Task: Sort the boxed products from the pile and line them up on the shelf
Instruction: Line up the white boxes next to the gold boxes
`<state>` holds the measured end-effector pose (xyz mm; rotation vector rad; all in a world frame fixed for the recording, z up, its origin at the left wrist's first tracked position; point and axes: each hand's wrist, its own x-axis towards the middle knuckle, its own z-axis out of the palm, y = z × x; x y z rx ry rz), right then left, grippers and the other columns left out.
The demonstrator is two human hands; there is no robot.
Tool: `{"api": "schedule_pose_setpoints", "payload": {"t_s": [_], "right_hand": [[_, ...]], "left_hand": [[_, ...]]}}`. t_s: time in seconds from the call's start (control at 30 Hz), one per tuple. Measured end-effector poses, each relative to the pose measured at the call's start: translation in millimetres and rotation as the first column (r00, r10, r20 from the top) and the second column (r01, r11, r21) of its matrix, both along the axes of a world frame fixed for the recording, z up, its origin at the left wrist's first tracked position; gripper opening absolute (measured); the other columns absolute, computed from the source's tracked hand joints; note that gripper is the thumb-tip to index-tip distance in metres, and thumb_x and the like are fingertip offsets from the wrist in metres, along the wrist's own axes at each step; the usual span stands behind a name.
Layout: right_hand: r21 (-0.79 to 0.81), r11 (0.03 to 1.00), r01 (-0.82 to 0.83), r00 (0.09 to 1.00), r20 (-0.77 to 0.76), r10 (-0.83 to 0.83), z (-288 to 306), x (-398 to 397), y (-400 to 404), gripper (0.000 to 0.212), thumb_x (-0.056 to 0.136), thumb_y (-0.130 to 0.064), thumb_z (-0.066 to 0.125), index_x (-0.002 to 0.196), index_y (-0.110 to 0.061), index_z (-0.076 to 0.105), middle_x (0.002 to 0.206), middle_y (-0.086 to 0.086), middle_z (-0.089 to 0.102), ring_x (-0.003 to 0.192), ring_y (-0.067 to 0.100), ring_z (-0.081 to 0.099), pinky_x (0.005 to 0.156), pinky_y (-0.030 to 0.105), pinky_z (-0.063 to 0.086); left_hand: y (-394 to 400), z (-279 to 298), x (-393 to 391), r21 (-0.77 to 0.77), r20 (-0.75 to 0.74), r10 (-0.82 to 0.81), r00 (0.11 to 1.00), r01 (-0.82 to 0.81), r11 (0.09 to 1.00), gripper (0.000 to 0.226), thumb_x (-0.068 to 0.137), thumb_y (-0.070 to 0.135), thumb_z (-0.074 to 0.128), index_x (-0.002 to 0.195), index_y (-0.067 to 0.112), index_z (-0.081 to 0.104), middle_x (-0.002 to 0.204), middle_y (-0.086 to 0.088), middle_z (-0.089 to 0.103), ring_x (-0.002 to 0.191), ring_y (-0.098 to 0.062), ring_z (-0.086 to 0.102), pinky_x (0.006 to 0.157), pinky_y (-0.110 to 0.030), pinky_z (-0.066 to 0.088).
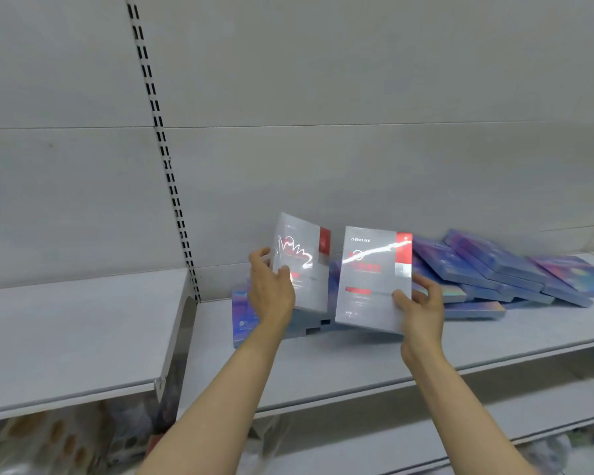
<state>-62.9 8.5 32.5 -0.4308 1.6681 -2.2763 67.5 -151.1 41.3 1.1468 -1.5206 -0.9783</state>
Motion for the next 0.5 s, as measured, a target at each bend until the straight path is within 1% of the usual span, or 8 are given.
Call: {"api": "schedule_pose_setpoints", "payload": {"t_s": [0.07,0.1,0.17,0.2,0.3,0.4,0.43,0.5], "right_hand": [[-0.015,1.0,-0.023,0.999,-0.025,0.022,3.3,13.1,-6.5,0.035,0.09,0.002,0.059,0.115,-0.022,0.052,0.109,0.009,0.064,0.096,0.025,0.061,0.075,0.032,0.052],[-0.022,0.999,-0.035,0.999,-0.036,0.035,5.6,21.3,-10.6,0.035,0.09,0.002,0.059,0.115,-0.021,0.052,0.107,0.007,0.064,0.094,0.023,0.06,0.071,0.029,0.05],[-0.039,0.997,-0.066,0.996,-0.064,0.063,10.9,39.9,-20.1,0.035,0.091,0.002,0.059,0.117,-0.02,0.052,0.104,0.002,0.064,0.092,0.02,0.059,0.068,0.026,0.048],[-0.047,0.995,-0.085,0.994,-0.074,0.082,14.2,51.0,-24.9,0.035,0.091,0.002,0.059,0.118,-0.02,0.052,0.105,0.001,0.064,0.092,0.02,0.06,0.069,0.027,0.049],[-0.059,0.987,-0.147,0.984,-0.108,0.14,24.0,85.9,-41.1,0.035,0.091,0.001,0.06,0.114,-0.023,0.051,0.106,0.001,0.065,0.092,0.016,0.063,0.067,0.025,0.052],[-0.081,0.978,-0.194,0.976,-0.12,0.184,31.3,128.4,-60.7,0.037,0.09,0.0,0.061,0.108,-0.031,0.053,0.111,0.008,0.067,0.101,0.026,0.064,0.072,0.033,0.054],[-0.09,0.975,-0.205,0.974,-0.121,0.194,33.5,145.5,-67.1,0.039,0.09,0.0,0.061,0.106,-0.033,0.053,0.113,0.01,0.067,0.104,0.029,0.064,0.073,0.032,0.054],[-0.11,0.967,-0.231,0.969,-0.111,0.219,36.6,181.2,-79.5,0.038,0.089,0.001,0.061,0.11,-0.031,0.054,0.114,0.012,0.066,0.104,0.028,0.064,0.066,0.024,0.053]], "left_hand": [[0.6,-0.7,24.4,-0.003,-0.18,-0.013,0.984,0.013,1.0,0.035,0.091,0.012,0.051,0.118,0.032,0.043,0.116,0.007,0.062,0.09,-0.011,0.061,0.068,-0.028,0.044],[-0.5,-0.7,36.8,0.016,-0.29,-0.033,0.957,0.039,0.999,0.035,0.092,0.01,0.051,0.118,0.033,0.045,0.116,0.006,0.062,0.092,-0.009,0.061,0.071,-0.027,0.047],[-3.9,2.7,64.2,0.055,-0.488,-0.076,0.869,0.118,0.992,0.039,0.095,0.005,0.051,0.123,0.032,0.048,0.118,0.005,0.061,0.1,-0.011,0.062,0.076,-0.027,0.054],[-5.8,6.1,79.7,0.065,-0.552,-0.091,0.829,0.151,0.986,0.041,0.096,0.002,0.051,0.127,0.029,0.049,0.119,0.004,0.061,0.103,-0.012,0.062,0.076,-0.026,0.056],[-15.6,14.1,128.1,0.068,-0.639,-0.093,0.764,0.177,0.982,0.047,0.094,0.0,0.056,0.133,0.026,0.051,0.122,0.001,0.064,0.106,-0.015,0.065,0.075,-0.026,0.059],[-24.7,21.6,180.6,0.096,-0.685,-0.057,0.726,0.167,0.981,0.049,0.093,0.001,0.058,0.127,0.036,0.057,0.122,0.004,0.068,0.105,-0.014,0.068,0.08,-0.03,0.06],[-27.7,24.7,199.6,0.1,-0.7,-0.051,0.712,0.169,0.981,0.05,0.093,0.001,0.058,0.128,0.036,0.057,0.123,0.005,0.068,0.105,-0.013,0.068,0.081,-0.029,0.059],[-33.6,31.6,238.8,0.093,-0.73,-0.048,0.682,0.169,0.981,0.052,0.093,-0.002,0.057,0.136,0.029,0.055,0.127,0.003,0.067,0.109,-0.015,0.067,0.088,-0.031,0.057]]}}
